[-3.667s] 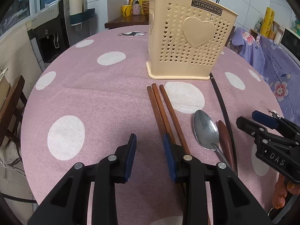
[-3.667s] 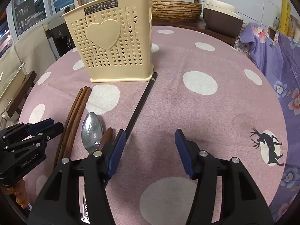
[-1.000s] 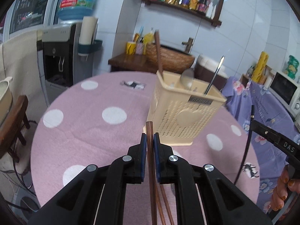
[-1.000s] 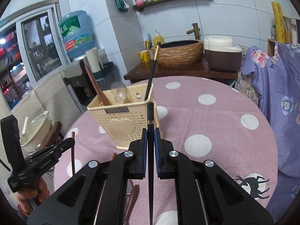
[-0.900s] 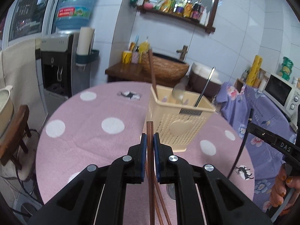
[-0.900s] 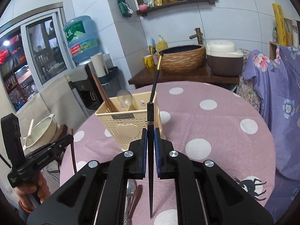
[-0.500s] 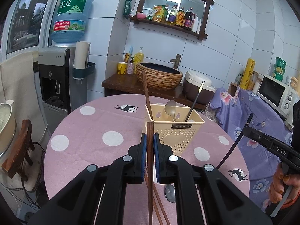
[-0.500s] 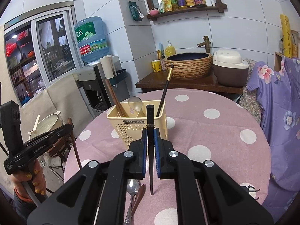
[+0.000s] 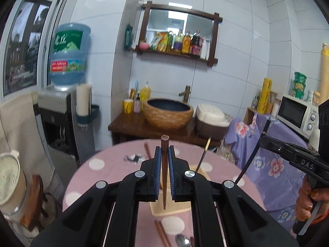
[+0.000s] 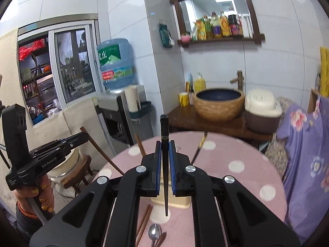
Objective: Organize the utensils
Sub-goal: 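Lift both chopsticks and carry them over the beige basket, then open both tools to drop the chopsticks into the basket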
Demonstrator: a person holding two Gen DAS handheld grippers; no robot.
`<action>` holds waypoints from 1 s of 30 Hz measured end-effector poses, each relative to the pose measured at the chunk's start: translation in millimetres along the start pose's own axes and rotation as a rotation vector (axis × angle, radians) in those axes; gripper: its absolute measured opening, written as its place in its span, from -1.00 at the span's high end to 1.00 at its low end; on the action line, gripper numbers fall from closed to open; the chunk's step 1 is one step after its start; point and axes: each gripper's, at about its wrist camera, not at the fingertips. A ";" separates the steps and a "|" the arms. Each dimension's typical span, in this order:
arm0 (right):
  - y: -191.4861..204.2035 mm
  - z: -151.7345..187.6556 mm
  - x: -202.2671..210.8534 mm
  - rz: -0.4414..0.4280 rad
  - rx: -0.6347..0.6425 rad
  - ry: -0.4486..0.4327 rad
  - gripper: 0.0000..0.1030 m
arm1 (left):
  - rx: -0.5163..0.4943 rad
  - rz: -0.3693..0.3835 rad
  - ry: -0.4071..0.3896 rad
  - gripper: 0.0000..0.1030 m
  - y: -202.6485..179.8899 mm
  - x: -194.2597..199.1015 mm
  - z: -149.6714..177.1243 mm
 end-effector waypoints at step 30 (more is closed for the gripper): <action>-7.9 43.9 -141.2 0.089 -0.012 0.158 0.84 | 0.072 -0.050 0.045 0.97 2.1 -84.6 -11.9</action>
Point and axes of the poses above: each gripper's, at about its wrist camera, not at the fingertips, and x roughly against the way its jaws point, y to its left, z to its underside, and after that the axes turned 13 degrees about x, right-handed
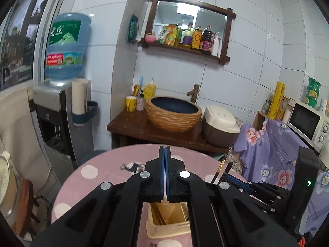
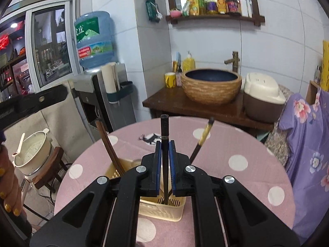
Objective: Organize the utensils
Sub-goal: 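Open both tools to drop the chopsticks into the basket, then move the left tool to a wooden chopstick while the right tool approaches the wooden-handled spoon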
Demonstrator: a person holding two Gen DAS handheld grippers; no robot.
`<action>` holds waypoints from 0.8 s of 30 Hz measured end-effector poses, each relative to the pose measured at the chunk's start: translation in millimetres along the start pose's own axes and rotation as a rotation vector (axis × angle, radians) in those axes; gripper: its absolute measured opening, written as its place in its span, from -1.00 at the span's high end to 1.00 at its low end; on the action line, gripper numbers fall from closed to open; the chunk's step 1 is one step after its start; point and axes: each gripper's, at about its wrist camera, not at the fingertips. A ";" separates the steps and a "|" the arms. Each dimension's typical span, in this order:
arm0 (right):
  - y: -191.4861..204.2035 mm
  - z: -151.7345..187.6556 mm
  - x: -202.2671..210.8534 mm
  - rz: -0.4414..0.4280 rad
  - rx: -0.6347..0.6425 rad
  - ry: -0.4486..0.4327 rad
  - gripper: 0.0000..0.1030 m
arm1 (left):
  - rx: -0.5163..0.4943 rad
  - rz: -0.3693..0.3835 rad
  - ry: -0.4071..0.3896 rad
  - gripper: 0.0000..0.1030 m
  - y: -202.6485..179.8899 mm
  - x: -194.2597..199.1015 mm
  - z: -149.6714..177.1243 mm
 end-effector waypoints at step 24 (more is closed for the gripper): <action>24.8 160.4 60.5 0.152 -0.173 -0.390 -0.51 | 0.189 -0.003 0.134 -0.56 86.0 32.6 151.6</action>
Point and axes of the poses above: each gripper's, at about its wrist camera, not at the fingertips, and x roughly against the way its jaws point, y to its left, z to its underside, and after that the axes turned 13 degrees about x, right-handed
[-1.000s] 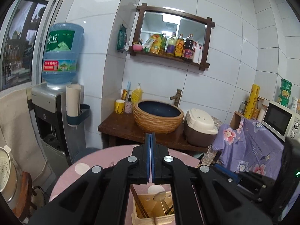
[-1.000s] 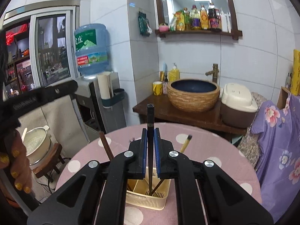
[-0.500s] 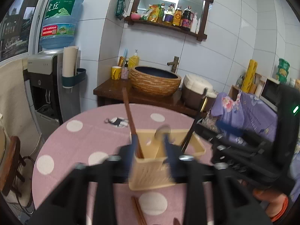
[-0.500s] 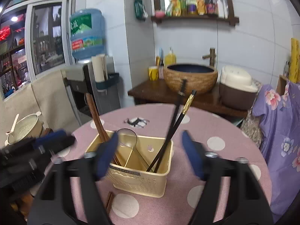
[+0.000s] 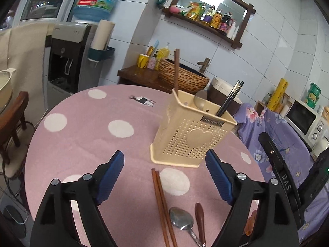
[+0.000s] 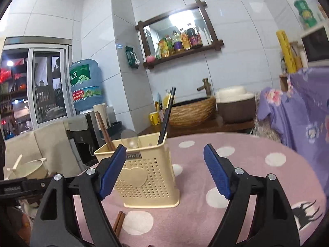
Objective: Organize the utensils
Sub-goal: 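Move the left tool to a wooden chopstick while the right tool approaches the wooden-handled spoon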
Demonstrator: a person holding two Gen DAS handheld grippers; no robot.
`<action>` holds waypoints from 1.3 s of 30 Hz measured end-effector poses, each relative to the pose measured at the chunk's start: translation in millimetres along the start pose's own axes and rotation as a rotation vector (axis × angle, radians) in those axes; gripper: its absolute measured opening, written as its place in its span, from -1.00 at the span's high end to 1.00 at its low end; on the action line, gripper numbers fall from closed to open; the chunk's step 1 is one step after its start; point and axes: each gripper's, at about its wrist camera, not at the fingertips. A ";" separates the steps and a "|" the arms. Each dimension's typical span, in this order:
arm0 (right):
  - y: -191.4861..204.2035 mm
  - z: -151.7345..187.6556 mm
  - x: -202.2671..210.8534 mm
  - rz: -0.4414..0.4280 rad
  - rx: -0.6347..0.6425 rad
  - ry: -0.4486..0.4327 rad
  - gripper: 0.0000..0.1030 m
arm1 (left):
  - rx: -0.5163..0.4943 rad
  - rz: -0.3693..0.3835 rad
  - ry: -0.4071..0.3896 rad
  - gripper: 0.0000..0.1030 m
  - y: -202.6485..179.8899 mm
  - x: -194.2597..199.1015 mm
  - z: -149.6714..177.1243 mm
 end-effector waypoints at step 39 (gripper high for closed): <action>9.6 59.4 -7.5 -0.091 0.038 0.584 -0.34 | -0.203 -0.221 0.336 0.51 2.1 -50.9 93.6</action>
Point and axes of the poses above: each gripper's, at about its wrist camera, not at the fingertips, and x roughly against the way its jaws point, y to its left, z to its underside, and after that the axes turned 13 degrees about x, right-handed
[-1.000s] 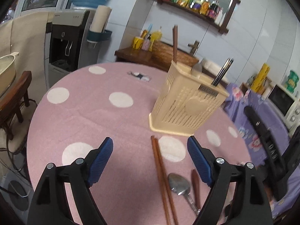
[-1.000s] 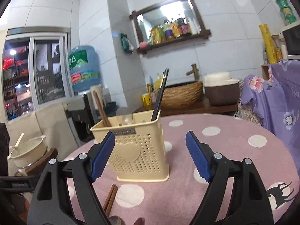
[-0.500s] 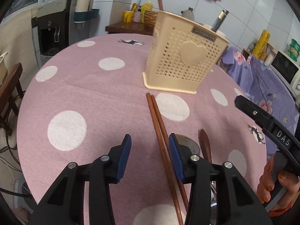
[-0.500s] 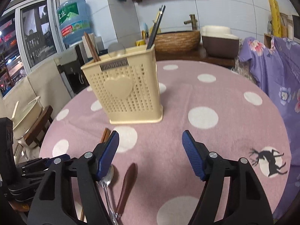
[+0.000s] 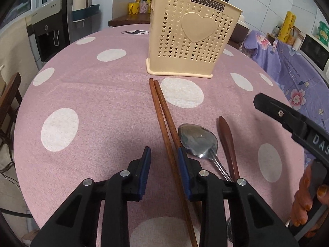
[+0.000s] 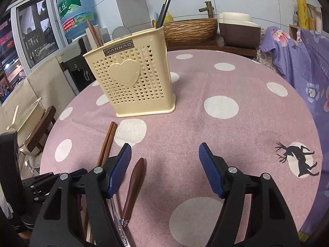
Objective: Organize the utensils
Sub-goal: 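Move the left tool to a wooden chopstick while the right tool approaches the wooden-handled spoon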
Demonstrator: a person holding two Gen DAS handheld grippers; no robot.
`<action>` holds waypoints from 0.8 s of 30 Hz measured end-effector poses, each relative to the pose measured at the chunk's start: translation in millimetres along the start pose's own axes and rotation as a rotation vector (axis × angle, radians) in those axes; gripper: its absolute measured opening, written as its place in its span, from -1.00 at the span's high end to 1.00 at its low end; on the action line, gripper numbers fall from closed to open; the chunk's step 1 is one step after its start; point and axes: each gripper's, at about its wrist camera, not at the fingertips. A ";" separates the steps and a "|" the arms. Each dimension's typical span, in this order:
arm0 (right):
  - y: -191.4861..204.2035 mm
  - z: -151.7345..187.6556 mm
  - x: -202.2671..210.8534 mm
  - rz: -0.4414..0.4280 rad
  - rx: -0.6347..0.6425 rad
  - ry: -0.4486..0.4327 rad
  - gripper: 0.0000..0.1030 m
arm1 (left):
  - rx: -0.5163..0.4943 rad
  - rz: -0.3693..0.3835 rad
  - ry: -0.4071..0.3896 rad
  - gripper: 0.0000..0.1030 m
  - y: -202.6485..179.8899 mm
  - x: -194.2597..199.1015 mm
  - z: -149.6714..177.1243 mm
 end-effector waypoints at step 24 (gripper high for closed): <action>51.2 16.1 -39.5 -0.028 0.113 0.228 0.38 | 0.095 -0.057 0.012 0.60 32.6 -16.5 -42.3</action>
Point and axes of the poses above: each gripper's, at about its wrist camera, not at the fingertips, and x roughly against the way its jaws point, y to its left, z to its underside, and after that the axes turned 13 degrees about x, right-handed
